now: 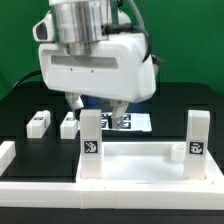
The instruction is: Assemble desk
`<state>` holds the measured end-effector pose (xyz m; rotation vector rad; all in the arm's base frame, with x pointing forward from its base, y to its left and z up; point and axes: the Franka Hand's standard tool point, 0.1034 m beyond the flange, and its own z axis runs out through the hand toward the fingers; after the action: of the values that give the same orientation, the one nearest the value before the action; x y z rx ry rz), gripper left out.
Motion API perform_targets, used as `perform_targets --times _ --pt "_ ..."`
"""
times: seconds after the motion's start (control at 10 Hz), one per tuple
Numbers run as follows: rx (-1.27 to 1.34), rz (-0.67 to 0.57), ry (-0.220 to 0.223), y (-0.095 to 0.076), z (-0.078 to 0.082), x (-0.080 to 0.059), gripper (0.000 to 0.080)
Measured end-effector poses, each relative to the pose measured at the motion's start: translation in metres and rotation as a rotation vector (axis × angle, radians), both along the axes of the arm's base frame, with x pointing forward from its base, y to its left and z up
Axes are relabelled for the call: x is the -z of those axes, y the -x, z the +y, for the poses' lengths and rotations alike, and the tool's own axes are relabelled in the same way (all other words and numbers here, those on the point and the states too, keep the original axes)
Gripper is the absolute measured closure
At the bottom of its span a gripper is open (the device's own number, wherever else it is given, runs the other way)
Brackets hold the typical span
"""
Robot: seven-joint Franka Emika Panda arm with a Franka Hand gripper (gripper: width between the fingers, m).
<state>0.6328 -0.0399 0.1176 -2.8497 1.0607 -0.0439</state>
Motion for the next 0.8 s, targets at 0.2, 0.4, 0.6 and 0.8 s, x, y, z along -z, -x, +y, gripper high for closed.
perform_targets --times 0.2,0.4,0.6,0.8 --pt "-0.134 -0.009 0.010 0.000 -0.001 0.001 0.0151" --pt "-0.502 -0.032 0.066 0.001 -0.009 0.006 0.0151" --pt "-0.705 -0.046 0.088 0.001 -0.015 0.011 0.0151" --pt "-0.608 -0.039 0.083 0.001 -0.015 0.011 0.0410"
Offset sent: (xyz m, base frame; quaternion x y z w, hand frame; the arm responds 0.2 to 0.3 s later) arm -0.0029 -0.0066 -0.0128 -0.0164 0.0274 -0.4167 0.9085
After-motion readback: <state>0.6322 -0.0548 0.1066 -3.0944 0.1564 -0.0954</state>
